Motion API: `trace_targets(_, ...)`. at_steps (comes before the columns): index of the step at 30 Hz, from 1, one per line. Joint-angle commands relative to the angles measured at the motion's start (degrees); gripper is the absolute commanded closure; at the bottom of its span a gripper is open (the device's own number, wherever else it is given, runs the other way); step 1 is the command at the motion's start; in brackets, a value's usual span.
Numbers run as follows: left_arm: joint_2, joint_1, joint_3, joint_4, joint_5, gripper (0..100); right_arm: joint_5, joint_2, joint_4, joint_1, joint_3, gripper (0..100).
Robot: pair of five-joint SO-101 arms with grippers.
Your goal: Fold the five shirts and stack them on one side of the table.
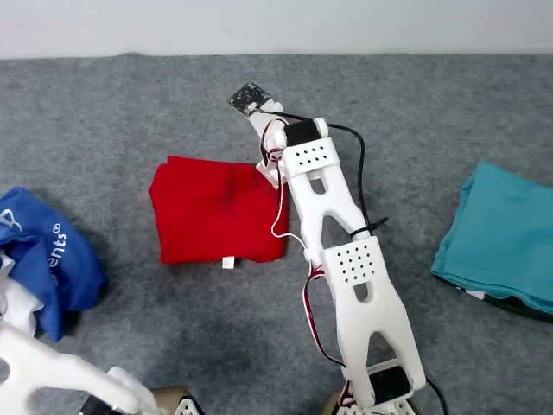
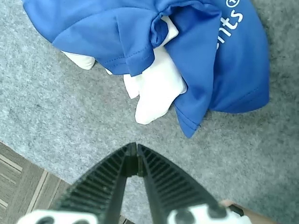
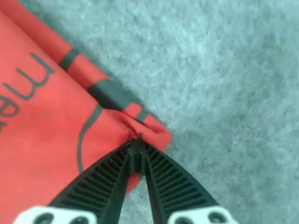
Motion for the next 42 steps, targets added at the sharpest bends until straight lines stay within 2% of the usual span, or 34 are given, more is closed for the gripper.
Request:
trace_targets(1,-1.1,0.0,-0.1,0.3,-0.4,99,0.4,-5.2,1.7,-2.2,-5.6,98.9)
trace_targets(10,-1.4,-0.4,-0.1,0.4,-0.4,99,1.3,-5.9,2.9,-14.0,-14.1,98.8)
trace_targets(16,-1.5,-0.2,-0.1,0.6,-0.4,99,7.5,-2.3,-8.1,-18.5,-7.8,98.8)
trace_targets(22,-1.5,-0.4,-0.1,0.6,-0.5,99,7.7,3.9,-22.3,-19.1,-7.1,98.8)
trace_targets(26,-1.5,-0.1,-0.1,0.4,-0.5,99,7.7,4.3,-25.5,-19.8,-7.6,98.8)
trace_targets(32,-1.4,-0.1,-0.1,0.3,-0.5,99,7.6,2.9,-24.6,-20.8,-13.5,98.9)
trace_targets(42,-1.4,-0.1,-0.1,0.3,-0.4,99,7.5,-2.2,-0.6,-20.7,-22.5,98.9)
